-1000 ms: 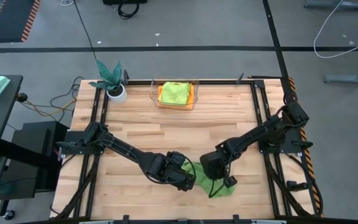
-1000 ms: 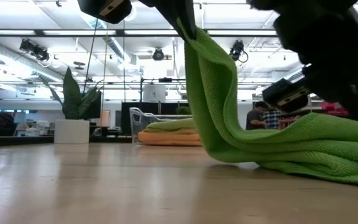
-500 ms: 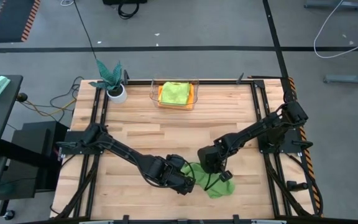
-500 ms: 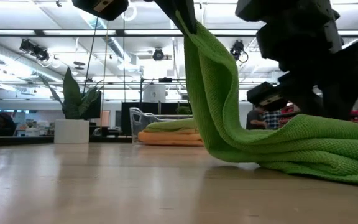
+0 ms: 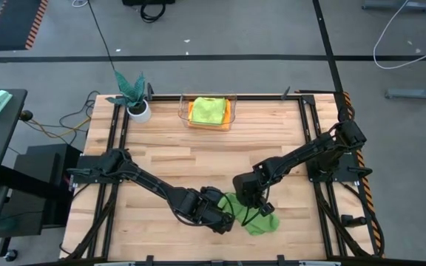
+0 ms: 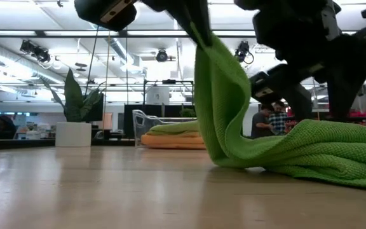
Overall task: Fold microfiber towels
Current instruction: Fold the green towel
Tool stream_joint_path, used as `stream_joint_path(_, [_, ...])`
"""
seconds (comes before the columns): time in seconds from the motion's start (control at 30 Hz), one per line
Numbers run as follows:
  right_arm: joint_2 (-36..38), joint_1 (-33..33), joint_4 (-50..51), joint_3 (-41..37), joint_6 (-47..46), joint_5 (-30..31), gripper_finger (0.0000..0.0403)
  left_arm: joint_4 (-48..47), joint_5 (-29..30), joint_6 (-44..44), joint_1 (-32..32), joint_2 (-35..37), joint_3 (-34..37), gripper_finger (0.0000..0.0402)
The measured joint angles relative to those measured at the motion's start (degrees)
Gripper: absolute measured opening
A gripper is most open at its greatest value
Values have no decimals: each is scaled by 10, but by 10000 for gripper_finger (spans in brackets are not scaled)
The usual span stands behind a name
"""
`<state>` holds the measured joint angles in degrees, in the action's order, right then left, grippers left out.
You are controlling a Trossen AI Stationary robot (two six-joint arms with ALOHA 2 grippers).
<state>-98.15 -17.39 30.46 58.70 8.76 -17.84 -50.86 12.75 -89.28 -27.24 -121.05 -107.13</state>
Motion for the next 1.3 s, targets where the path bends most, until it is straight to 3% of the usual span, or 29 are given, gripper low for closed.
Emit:
stream_joint_path(0.6, [-27, 0, -29, -6, 30, -29, 149, 27, 9, 1, 0, 0, 0, 6])
stream_joint_path(0.9, [-29, -9, 35, -6, 14, -54, 143, 24, 16, 1, -3, 0, 0, 6])
stream_joint_path(1.1, [-28, -35, 66, -6, 2, -53, 109, 12, 16, 1, -2, 0, 0, 11])
stream_joint_path(1.3, [-28, -53, 79, -6, -19, -51, 43, 7, 22, 0, -3, 0, 0, 8])
